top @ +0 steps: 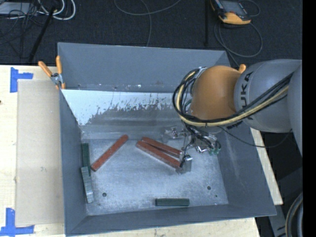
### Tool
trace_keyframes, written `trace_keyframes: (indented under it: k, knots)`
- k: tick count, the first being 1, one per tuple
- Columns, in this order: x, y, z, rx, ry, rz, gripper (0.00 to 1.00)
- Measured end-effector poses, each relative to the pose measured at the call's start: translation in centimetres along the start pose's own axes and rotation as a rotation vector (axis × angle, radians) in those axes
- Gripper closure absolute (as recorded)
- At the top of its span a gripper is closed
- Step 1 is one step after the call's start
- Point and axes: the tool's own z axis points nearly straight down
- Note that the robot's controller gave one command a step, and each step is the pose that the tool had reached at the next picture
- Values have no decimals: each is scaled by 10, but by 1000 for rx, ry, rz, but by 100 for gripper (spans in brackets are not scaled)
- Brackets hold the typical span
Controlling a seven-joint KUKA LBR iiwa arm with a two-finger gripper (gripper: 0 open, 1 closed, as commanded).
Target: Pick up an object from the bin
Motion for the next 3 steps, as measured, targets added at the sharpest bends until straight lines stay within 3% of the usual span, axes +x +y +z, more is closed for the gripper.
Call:
trace_keyframes:
  k: [1, 2, 3]
  knots:
    - [-26, 2, 39, 0, -7, 15, 0]
    - [-26, 2, 36, 1, -7, 12, 100]
    - [-35, 7, -138, 4, -17, 0, 100]
